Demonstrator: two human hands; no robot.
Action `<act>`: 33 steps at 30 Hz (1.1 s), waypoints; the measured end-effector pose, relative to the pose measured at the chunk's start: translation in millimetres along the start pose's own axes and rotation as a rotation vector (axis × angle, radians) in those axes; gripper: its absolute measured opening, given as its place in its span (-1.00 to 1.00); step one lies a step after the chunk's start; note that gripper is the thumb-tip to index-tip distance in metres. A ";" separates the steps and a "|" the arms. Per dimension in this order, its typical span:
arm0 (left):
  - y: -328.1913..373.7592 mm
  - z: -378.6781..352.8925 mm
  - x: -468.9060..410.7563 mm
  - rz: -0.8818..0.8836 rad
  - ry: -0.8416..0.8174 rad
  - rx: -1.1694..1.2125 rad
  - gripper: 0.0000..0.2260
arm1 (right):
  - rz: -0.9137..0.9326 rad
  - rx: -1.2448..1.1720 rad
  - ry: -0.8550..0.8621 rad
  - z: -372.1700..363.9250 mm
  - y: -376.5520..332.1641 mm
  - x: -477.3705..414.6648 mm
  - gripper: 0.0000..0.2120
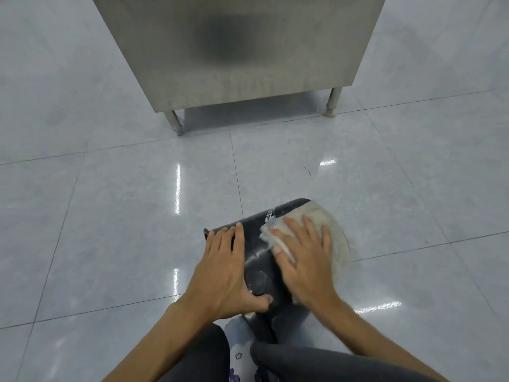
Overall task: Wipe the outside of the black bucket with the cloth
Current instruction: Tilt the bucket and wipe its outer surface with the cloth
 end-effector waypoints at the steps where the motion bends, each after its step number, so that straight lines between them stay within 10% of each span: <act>1: -0.9 0.1 -0.5 -0.011 0.010 0.006 0.20 | 0.087 -0.032 -0.005 -2.5 -16.1 12.6 -0.60; 16: -23.9 17.0 -19.1 -0.032 -0.188 -0.094 0.06 | 0.276 -0.108 0.205 6.8 -1.7 49.7 -0.56; 33: -3.1 9.2 -19.6 -0.127 -0.030 -0.207 -0.04 | 0.198 -0.149 0.298 -14.2 20.4 49.9 -0.50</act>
Point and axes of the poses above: each hand's wrist, its own x-axis away from the middle knuckle, its own z-axis out of the back of the hand, y = z × x, the point moved 6 cm from there along -x, towards the middle knuckle
